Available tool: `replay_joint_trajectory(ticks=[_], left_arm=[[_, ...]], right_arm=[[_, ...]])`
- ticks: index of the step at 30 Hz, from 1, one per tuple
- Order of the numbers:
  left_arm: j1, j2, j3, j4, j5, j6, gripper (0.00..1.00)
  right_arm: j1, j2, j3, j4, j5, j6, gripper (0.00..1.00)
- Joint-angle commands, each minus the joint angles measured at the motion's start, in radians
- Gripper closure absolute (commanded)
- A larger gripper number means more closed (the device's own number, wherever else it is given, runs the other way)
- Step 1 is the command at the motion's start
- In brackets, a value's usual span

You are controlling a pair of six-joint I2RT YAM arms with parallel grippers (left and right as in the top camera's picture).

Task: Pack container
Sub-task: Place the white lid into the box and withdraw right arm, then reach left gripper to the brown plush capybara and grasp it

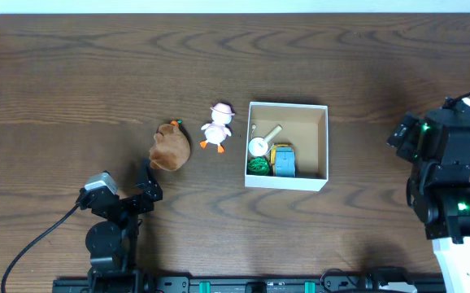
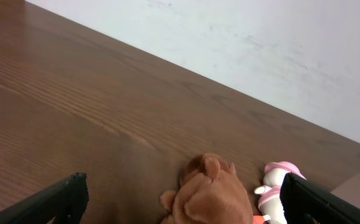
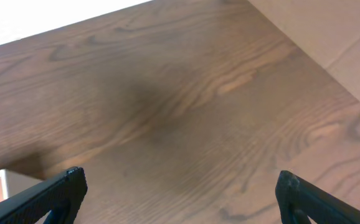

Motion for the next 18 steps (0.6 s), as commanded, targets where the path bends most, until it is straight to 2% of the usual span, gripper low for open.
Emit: replay_joint_trajectory(ticks=[1, 16, 18], left_arm=[[-0.004, 0.0, -0.023, -0.028, -0.005, 0.009, 0.02], [-0.004, 0.0, -0.023, -0.028, -0.005, 0.005, 0.02], [-0.004, 0.0, -0.022, -0.027, 0.009, -0.03, 0.02]], right_arm=[[-0.011, 0.011, 0.008, -0.003, 0.016, -0.018, 0.01], [-0.011, 0.014, 0.008, -0.004, 0.017, -0.018, 0.01], [-0.011, 0.014, 0.008, -0.004, 0.016, -0.018, 0.01]])
